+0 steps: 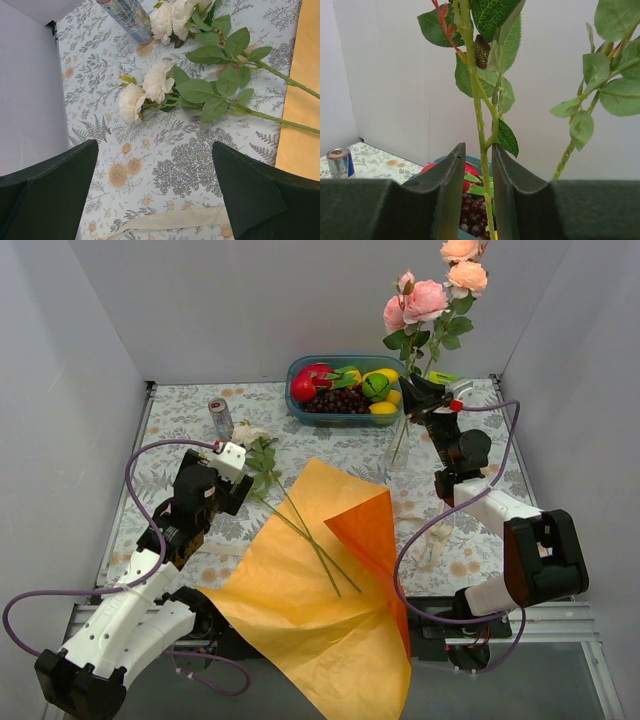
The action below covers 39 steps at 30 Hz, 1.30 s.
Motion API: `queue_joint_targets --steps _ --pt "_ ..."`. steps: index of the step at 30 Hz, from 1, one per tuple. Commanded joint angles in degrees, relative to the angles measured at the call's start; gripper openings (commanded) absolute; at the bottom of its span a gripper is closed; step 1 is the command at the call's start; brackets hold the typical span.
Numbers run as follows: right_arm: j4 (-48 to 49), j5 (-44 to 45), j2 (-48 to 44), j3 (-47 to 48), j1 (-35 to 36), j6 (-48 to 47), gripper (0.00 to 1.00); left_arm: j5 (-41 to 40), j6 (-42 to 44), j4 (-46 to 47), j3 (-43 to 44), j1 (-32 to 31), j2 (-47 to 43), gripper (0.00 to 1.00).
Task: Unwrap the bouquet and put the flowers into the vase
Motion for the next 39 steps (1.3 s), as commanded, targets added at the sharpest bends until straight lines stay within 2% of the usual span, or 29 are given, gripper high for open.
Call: queue_joint_targets --steps 1,8,11,12,21,23,24,29,34,39 --pt "9.13 1.45 -3.43 -1.03 -0.11 -1.28 0.35 0.21 -0.39 -0.13 1.63 0.41 -0.26 0.98" --pt "8.77 3.39 -4.32 -4.19 -0.02 -1.55 0.37 0.3 -0.65 -0.3 2.43 0.32 -0.18 0.98" --pt "7.9 4.97 -5.19 -5.34 -0.02 -1.55 0.46 0.56 -1.09 -0.74 3.04 0.32 -0.26 0.98" --pt "7.37 5.14 -5.28 -5.42 -0.02 -1.46 0.56 0.65 -1.09 -0.83 3.22 0.32 -0.18 0.98" --pt "4.21 7.51 -8.09 -7.09 -0.02 -2.51 0.61 1.26 -1.45 -0.74 4.1 0.41 0.44 0.98" --pt "0.44 7.96 -9.67 -7.18 -0.1 -2.78 0.62 1.26 -1.45 -0.74 4.27 0.32 0.62 0.98" --pt "-1.84 8.39 -10.38 -7.1 -0.11 -2.43 0.66 1.26 -1.45 -0.83 4.45 0.41 0.7 0.98" --pt "-18.63 8.92 -14.68 -7.79 0.95 -1.46 0.73 1.44 -1.45 -0.83 5.68 0.41 1.23 0.98" --pt "-28.83 14.19 -23.55 -15.96 5.95 -0.85 0.74 1.7 -1.62 -1.18 6.38 0.41 1.23 0.98" --pt "-36.74 16.83 -29.53 -15.98 14.03 -1.89 0.74 1.79 -1.8 -1.53 6.82 0.41 1.06 0.98"
